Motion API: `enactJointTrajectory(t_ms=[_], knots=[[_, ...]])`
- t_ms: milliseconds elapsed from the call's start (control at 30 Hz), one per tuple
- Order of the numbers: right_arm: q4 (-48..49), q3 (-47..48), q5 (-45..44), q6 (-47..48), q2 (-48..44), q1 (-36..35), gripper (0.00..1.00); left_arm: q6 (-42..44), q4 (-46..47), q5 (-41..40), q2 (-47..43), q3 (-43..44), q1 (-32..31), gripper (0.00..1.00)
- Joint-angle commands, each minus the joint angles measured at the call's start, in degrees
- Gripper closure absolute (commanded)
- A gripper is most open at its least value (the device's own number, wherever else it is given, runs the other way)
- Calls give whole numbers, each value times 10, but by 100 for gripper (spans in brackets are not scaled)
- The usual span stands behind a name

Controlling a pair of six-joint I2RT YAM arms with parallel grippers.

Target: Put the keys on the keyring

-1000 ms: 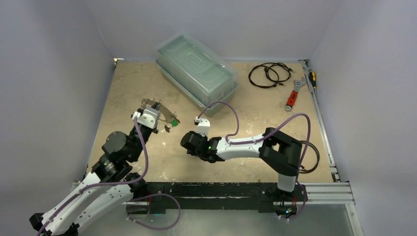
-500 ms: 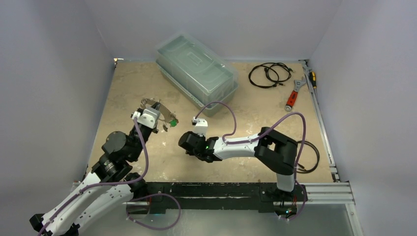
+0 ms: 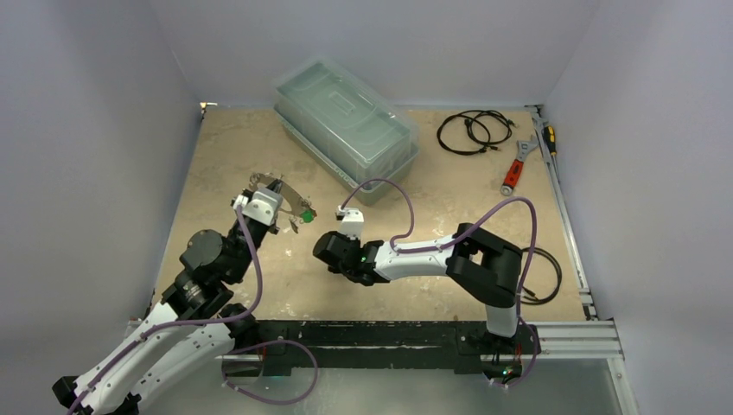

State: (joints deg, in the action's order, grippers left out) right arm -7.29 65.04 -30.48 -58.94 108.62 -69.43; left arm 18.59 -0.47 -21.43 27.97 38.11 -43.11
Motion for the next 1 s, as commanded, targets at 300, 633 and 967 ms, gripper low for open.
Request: enactJointTrajectory(t_ms=[300, 633, 967], knots=[[15, 14, -15, 26, 7, -1, 100, -8, 40, 10, 1, 5, 8, 100], [36, -25, 36, 165, -40, -1, 100, -9, 39, 12, 2, 5, 10, 100], [110, -134, 147, 255, -139, -1, 100, -10, 39, 16, 5, 5, 12, 100]])
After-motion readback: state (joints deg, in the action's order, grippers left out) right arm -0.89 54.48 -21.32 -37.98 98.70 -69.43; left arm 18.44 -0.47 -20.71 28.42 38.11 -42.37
